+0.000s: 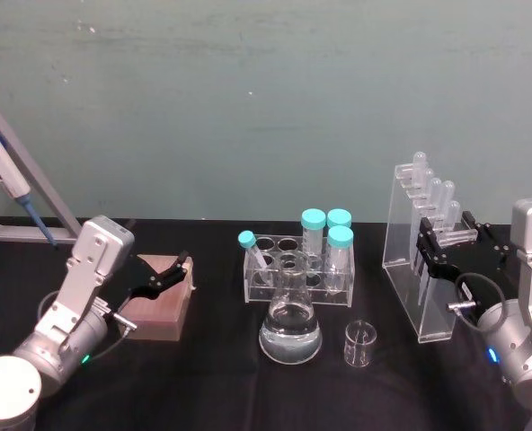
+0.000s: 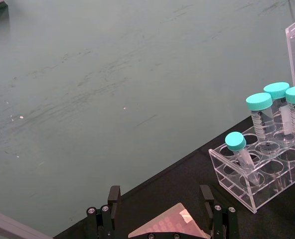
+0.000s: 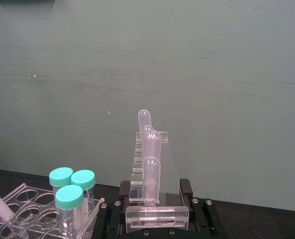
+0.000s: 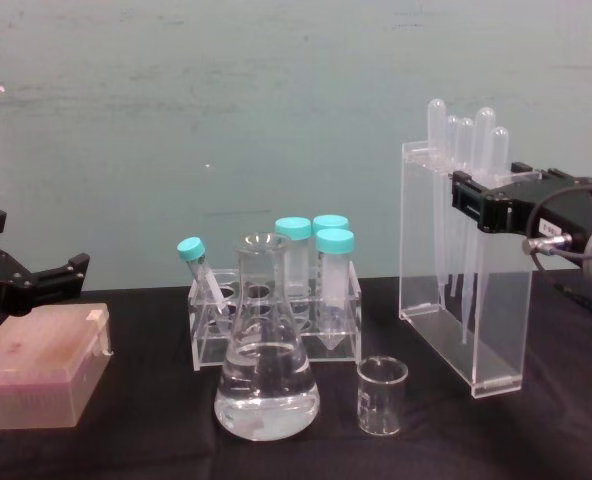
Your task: Place the experimental apparatus aside using one hand.
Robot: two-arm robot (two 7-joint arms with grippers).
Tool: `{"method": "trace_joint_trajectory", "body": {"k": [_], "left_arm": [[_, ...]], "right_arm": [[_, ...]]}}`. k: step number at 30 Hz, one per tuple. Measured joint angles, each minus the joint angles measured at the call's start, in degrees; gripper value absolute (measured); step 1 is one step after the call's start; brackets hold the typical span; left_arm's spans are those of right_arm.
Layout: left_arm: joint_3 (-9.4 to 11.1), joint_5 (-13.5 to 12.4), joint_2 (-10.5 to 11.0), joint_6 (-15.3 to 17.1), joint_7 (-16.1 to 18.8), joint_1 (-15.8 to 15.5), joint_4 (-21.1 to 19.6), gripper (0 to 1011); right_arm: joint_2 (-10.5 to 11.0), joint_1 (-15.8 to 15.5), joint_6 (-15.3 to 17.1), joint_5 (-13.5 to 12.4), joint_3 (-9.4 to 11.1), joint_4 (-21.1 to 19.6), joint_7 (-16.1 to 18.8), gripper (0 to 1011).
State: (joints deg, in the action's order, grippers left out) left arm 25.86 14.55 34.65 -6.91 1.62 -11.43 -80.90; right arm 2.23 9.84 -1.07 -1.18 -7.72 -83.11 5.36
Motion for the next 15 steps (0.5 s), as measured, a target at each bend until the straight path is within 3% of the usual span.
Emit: {"method": "trace_joint_trajectory", "body": {"k": [15], "left_arm": [[0.00,0.00,0.00,0.00,0.00,0.00,0.00,1000]], "right_arm": [[0.00,0.00,0.00,0.01,-0.01,0.00,0.00,596]]}}
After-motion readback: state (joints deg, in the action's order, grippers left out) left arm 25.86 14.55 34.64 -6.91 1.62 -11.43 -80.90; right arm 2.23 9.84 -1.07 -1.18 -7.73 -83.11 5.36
